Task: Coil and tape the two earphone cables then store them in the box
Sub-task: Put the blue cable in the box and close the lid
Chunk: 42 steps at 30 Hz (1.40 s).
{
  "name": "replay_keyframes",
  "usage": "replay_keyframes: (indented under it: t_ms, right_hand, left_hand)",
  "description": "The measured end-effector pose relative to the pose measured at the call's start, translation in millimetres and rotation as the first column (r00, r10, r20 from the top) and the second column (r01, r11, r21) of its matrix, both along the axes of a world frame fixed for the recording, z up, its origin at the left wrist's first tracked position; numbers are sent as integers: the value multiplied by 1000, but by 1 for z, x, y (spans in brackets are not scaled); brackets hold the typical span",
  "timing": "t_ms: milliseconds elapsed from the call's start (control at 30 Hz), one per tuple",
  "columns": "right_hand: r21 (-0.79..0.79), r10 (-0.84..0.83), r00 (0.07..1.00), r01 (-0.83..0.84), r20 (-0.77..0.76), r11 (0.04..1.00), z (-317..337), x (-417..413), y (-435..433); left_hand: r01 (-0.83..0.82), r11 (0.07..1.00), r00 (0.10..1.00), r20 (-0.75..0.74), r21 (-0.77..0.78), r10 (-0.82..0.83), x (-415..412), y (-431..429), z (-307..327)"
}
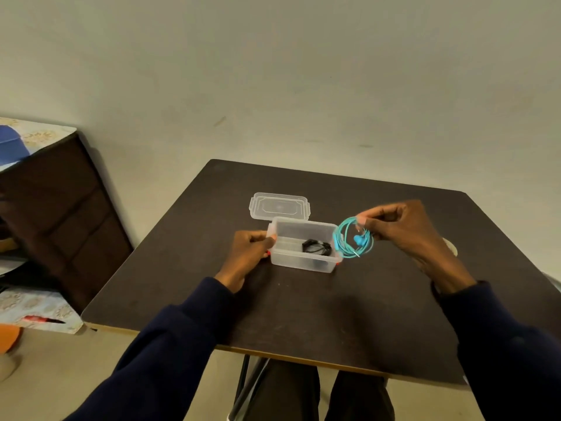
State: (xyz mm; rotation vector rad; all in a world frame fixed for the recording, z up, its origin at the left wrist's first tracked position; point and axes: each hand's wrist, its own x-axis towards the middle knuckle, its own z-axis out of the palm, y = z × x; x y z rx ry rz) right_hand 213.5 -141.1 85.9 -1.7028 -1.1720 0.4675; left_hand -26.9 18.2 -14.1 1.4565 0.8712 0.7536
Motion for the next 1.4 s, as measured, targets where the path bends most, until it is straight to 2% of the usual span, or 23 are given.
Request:
replay_keyframes:
  t_ms: [167, 433, 767, 933, 1167, 1400]
  right_hand:
    - [-89, 39, 983, -23, 180, 996, -4, -19, 34]
    - [-222, 90, 941, -17, 326, 975, -33, -41, 85]
    - [-217, 85, 846, 36, 526, 976, -66, -46, 96]
    - [-236, 149, 738, 15, 658, 972, -72, -48, 94]
    - [-291, 196, 688, 23, 699, 956, -69, -48, 93]
    - [-260, 146, 647, 85, 748, 962, -66, -50, 91]
  left_hand:
    - [82, 996, 996, 21, -43, -81, 14, -22, -4]
    - [74, 993, 996, 53, -87, -70, 12, -23, -4]
    - [96, 995, 995, 3, -12, -96, 14, -24, -5]
    - [95, 995, 995, -1, 1, -95, 13, -25, -3]
    - [89, 996, 996, 16, -1, -89, 12, -26, -3]
    - [85, 996, 996, 18, -15, -85, 13, -27, -3]
